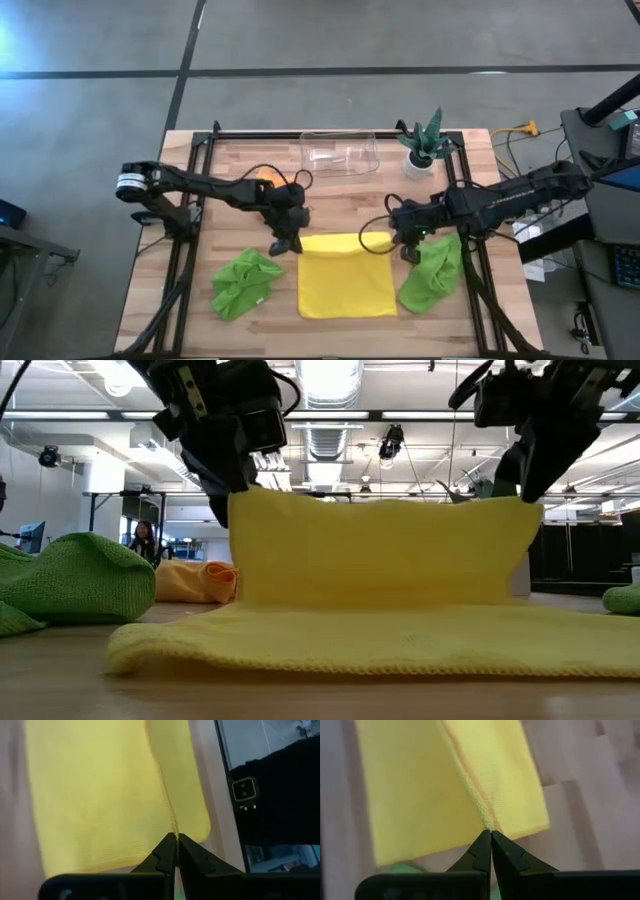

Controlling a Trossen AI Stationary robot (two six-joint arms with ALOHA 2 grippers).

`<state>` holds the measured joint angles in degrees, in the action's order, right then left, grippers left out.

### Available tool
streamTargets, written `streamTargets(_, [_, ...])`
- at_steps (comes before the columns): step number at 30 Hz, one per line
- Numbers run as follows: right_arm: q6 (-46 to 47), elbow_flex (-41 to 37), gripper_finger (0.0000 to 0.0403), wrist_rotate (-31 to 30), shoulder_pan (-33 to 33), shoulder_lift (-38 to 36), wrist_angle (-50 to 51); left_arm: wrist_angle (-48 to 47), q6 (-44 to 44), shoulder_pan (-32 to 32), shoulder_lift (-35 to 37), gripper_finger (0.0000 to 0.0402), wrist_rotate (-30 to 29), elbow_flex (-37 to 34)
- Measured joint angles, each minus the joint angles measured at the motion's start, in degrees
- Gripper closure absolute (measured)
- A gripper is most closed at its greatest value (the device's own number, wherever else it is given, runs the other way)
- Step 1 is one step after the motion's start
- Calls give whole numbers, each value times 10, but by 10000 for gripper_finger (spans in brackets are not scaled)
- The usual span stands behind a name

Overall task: Fold microfiber towels
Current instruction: Fold the yellow microfiber towel

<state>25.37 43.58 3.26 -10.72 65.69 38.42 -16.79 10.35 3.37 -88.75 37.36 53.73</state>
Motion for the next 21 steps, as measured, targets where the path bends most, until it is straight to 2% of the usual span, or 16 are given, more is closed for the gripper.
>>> streamTargets(9, [74, -25, 395, 17, -62, 0, -53, 33, 28, -40, -39, 402, 16, 0])
streamTargets(21, [152, -56, 395, 17, -146, 1, -130, 79, 59, -77, -41, 402, 17, -1])
